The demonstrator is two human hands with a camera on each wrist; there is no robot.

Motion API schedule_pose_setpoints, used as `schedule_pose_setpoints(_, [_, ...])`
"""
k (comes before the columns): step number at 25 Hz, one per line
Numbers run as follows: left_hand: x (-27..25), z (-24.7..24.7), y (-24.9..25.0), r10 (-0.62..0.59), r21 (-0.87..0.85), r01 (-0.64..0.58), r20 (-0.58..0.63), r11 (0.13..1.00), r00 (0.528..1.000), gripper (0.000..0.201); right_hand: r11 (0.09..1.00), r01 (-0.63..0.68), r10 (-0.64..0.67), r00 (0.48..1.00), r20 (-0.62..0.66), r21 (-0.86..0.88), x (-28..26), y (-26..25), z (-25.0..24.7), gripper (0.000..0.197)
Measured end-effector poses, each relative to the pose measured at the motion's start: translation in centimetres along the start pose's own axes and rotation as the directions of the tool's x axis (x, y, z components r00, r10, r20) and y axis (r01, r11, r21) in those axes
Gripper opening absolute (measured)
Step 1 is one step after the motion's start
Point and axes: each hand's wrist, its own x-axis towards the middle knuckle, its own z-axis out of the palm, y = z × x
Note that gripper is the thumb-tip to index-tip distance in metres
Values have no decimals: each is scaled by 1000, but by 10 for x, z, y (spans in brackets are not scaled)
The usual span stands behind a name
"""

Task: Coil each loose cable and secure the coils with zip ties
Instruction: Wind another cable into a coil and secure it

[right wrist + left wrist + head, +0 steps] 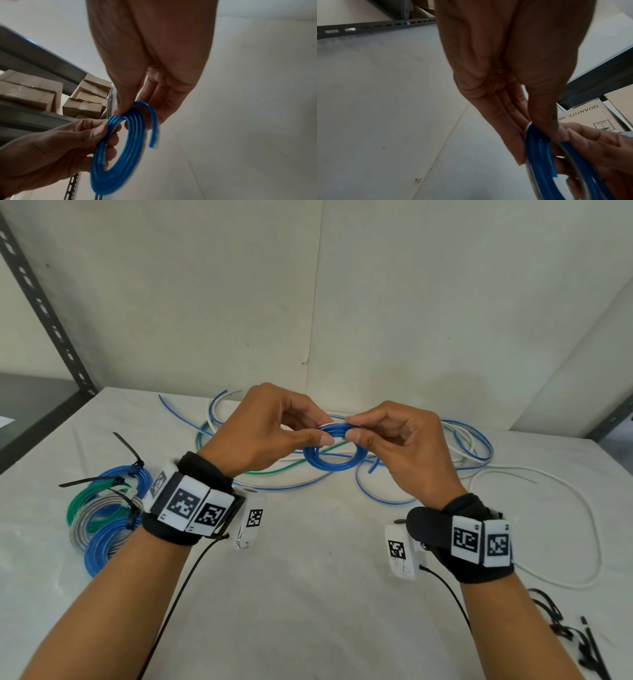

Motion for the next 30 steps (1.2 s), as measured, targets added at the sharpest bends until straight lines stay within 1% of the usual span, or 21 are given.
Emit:
schedule_pose_setpoints(1, [1,1,-1,-6,-29,5,-19,1000,1000,16,1000,6,-6,1000,-8,-20,0,0,-2,15])
schedule_pose_setpoints(4, [3,-6,-8,-93,-206,74,-85,976,992,18,998,-7,2,998,-70,-60,2,2,-10,19])
schedule_pose_setpoints(7, [4,-9,-13,-130,-326,80,-135,942,982,20,998,-10,1,988,-155,-61,4,4,-12,13])
schedule_pose_setpoints(11, [5,-2,-10,-137,-430,48,-177,902,975,16,992,-30,58,970,-235,121,3,4,-2,8])
schedule_pose_setpoints(13, [6,-1,-9,-141,-466,32,-201,884,969,14,979,-29,80,965,-248,204,2,3,6,9])
schedule_pose_setpoints(17, [7,5,-9,-184,-561,23,-232,827,955,18,922,-53,156,958,-242,382,0,-4,20,21])
schedule_pose_setpoints(18, [8,7,-10,-192,-575,29,-225,818,955,21,913,-53,165,955,-248,405,-1,-5,22,22])
schedule_pose_setpoints(20, [8,7,-13,-194,-572,63,-172,818,966,30,916,-53,164,954,-250,398,0,-6,20,22])
schedule_pose_setpoints(22, [8,6,-16,-171,-490,105,-92,865,981,39,932,-72,159,962,-221,354,1,-5,14,21])
schedule_pose_setpoints(24, [7,6,-18,-161,-395,140,-18,908,987,38,950,-88,149,971,-186,300,1,-3,10,22])
schedule_pose_setpoints(25, [7,7,-18,-168,-379,156,2,912,986,35,956,-86,140,974,-178,280,1,-2,8,22])
schedule_pose_setpoints(27, [6,8,-17,-187,-406,175,9,897,982,32,959,-75,130,974,-186,273,1,-1,8,22])
schedule_pose_setpoints(30, [5,10,-15,-181,-469,147,-28,871,983,29,955,-52,126,962,-242,291,1,-1,11,19])
